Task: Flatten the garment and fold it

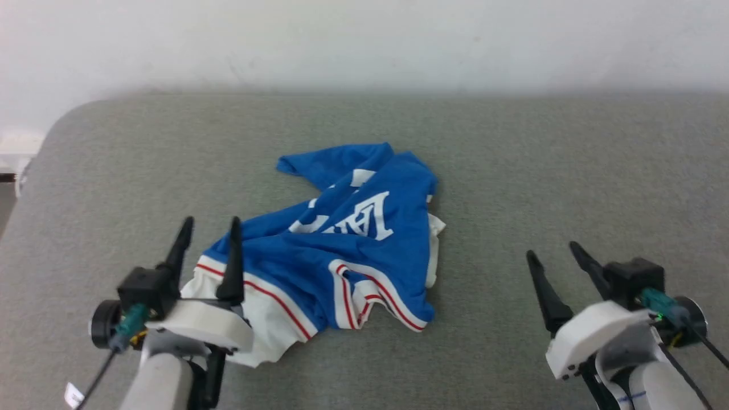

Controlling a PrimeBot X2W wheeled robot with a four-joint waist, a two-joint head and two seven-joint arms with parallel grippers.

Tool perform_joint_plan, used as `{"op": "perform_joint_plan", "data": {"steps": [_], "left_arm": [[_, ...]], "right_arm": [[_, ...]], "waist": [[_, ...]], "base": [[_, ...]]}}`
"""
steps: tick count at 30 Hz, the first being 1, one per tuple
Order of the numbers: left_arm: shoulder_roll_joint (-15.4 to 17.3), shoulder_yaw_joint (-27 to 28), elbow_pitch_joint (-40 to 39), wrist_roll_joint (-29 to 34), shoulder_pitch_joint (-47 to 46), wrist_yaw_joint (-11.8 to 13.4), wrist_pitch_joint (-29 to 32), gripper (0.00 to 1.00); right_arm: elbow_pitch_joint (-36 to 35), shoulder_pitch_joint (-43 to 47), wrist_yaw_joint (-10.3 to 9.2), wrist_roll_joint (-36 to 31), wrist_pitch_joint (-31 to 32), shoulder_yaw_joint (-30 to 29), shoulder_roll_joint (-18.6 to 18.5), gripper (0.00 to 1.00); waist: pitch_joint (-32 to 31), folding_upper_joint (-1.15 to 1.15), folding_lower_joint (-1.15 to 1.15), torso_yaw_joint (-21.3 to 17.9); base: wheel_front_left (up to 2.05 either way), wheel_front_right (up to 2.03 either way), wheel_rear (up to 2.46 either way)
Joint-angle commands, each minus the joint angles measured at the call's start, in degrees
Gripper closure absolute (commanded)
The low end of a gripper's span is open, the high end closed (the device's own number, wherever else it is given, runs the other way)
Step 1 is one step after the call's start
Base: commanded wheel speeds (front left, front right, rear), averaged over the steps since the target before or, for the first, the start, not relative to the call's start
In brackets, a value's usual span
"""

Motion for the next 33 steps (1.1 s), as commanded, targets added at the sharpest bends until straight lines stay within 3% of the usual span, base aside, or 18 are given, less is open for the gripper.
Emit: {"op": "perform_joint_plan", "data": {"steps": [1, 5, 9, 15, 27, 28, 29, 33], "left_arm": [[-0.25, -0.37, -0.24, 1.04, 0.83, -0.53, -0.67, 0.00], [-1.95, -0.22, -6.02, 5.78, 3.44, -1.65, -1.28, 0.00], [-4.01, -0.27, -12.32, 11.33, 7.45, -1.51, -1.30, 0.00], [-6.51, -0.54, -12.49, 13.13, 10.40, -3.70, -1.31, 0.00], [-9.19, 0.46, -11.16, 13.97, 9.60, -5.87, -1.32, 0.00], [-9.31, 0.67, -10.92, 13.81, 9.64, -5.98, -1.32, 0.00], [-9.40, 0.82, -10.80, 13.81, 9.60, -6.10, -1.32, 0.00], [-9.64, 1.68, -10.46, 14.21, 9.52, -6.37, -1.32, 0.00]], "right_arm": [[0.05, -1.52, -0.04, 0.86, 1.23, 0.95, -0.79, 0.00], [1.15, -5.03, -0.04, 9.03, 10.69, 5.64, -3.04, 0.00], [3.78, -9.14, -0.04, 12.14, 21.81, 8.77, -6.51, 0.00], [8.43, -15.31, -0.04, 15.09, 34.65, 9.65, -7.73, 0.00], [19.54, -20.66, -0.04, 15.06, 38.22, 12.85, -7.85, 0.00], [20.25, -20.63, -0.04, 14.87, 38.16, 13.54, -8.02, 0.62], [20.87, -20.57, -0.04, 14.89, 38.01, 13.98, -8.11, 1.00], [22.72, -20.55, -0.04, 14.64, 36.18, 14.41, -8.51, 1.00]], "waist": [[-1.59, 0.00, 0.00, 3.24], [-1.54, 0.00, 0.00, 6.42], [-1.02, 0.00, 0.00, 9.65], [0.05, 0.00, 0.00, 14.28], [2.51, 0.00, 0.00, 20.14], [2.56, 0.00, 0.00, 20.26], [2.58, 0.00, 0.00, 20.31], [1.90, 0.00, 0.00, 19.58]], "base": [[0.00, 0.00, 0.00], [0.00, 0.00, 0.00], [0.00, 0.00, 0.00], [0.00, 0.00, 0.00], [0.00, 0.00, 0.00], [0.00, 0.00, 0.00], [0.00, 0.00, 0.00], [0.00, 0.00, 0.00]]}}
